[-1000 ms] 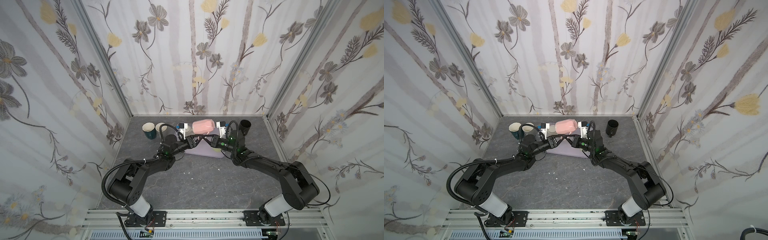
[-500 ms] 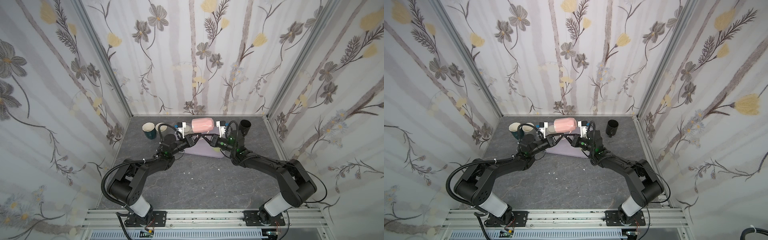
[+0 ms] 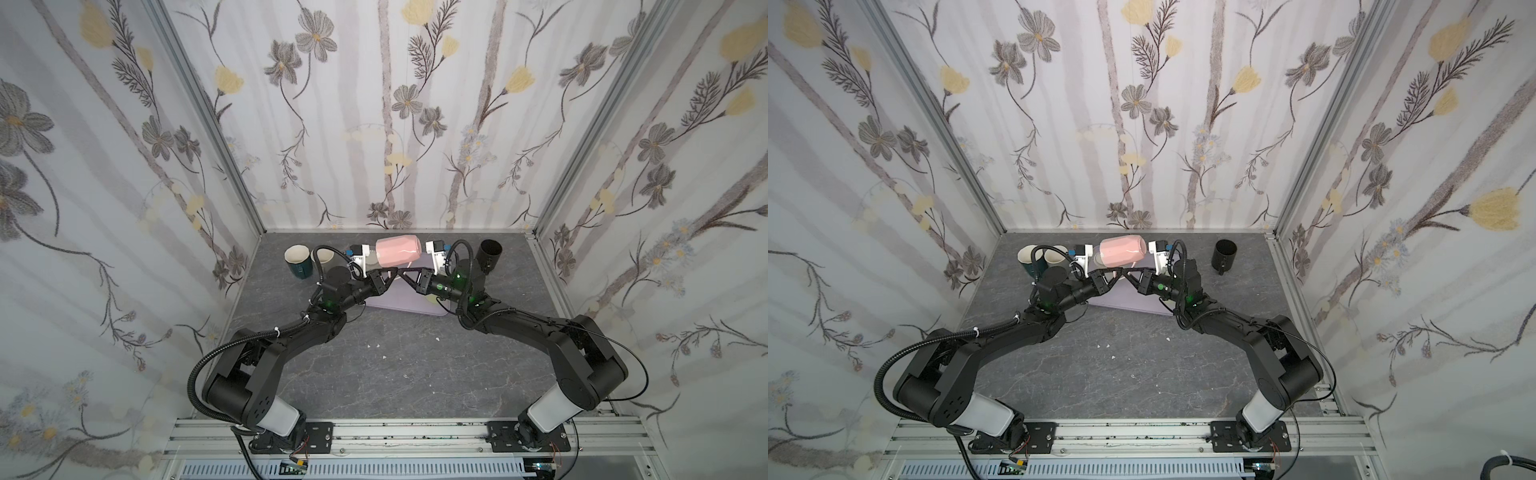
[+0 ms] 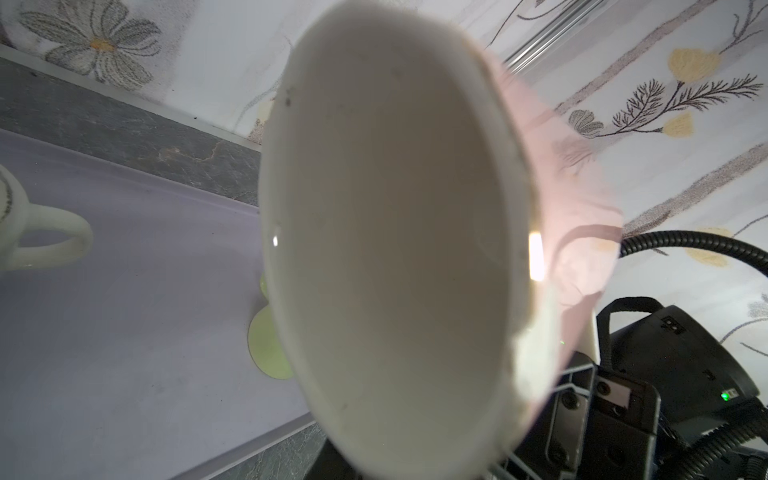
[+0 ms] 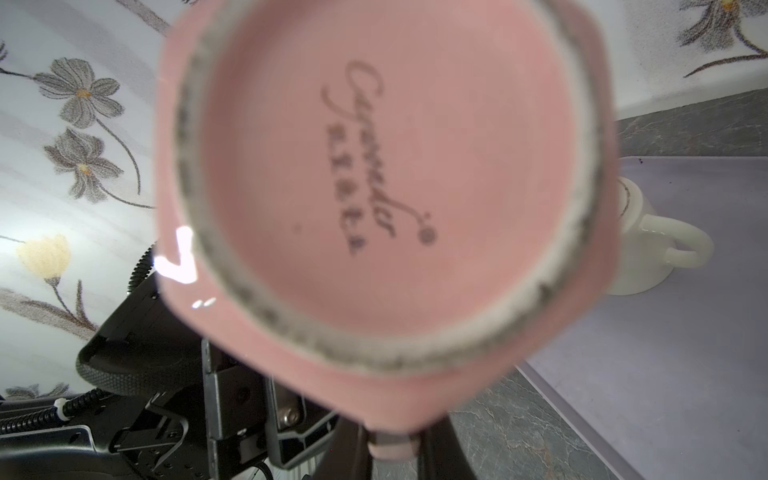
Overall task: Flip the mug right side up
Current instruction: 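Open the right gripper off the pink mug's base while left gripper holds it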
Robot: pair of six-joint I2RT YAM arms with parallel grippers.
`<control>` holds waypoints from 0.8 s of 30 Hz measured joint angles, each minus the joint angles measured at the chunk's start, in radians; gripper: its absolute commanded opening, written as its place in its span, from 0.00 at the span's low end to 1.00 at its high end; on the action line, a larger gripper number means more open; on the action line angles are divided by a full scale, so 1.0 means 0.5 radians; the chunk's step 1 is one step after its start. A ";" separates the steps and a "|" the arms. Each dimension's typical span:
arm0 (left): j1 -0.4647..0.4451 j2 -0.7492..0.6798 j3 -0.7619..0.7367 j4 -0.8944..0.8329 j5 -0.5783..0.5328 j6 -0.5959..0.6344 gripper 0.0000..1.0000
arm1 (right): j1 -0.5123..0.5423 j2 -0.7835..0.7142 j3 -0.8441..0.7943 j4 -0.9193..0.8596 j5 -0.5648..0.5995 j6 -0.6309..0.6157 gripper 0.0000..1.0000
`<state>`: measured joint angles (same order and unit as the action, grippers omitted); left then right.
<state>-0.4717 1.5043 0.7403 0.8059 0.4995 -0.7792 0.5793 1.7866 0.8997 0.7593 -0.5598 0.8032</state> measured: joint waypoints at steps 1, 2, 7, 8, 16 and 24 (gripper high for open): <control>0.000 -0.016 -0.011 -0.009 -0.006 0.019 0.15 | 0.000 0.007 0.002 0.003 -0.014 0.004 0.02; 0.000 -0.034 -0.023 -0.027 -0.021 0.026 0.10 | 0.001 0.015 0.003 0.012 -0.022 0.007 0.02; 0.000 -0.111 -0.063 -0.080 -0.074 0.084 0.03 | 0.005 0.050 0.014 0.042 -0.073 0.016 0.02; 0.000 -0.124 -0.069 -0.082 -0.084 0.092 0.03 | 0.005 0.057 0.021 0.053 -0.082 0.016 0.02; -0.001 -0.185 -0.105 -0.124 -0.126 0.145 0.01 | 0.005 0.132 0.051 0.117 -0.142 0.038 0.02; -0.027 -0.206 -0.112 -0.151 -0.180 0.179 0.00 | 0.000 0.185 0.074 0.166 -0.150 0.096 0.01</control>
<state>-0.4850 1.4014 0.6842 0.7303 0.4095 -0.6895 0.5793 1.8790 0.9367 0.8421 -0.6346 0.8513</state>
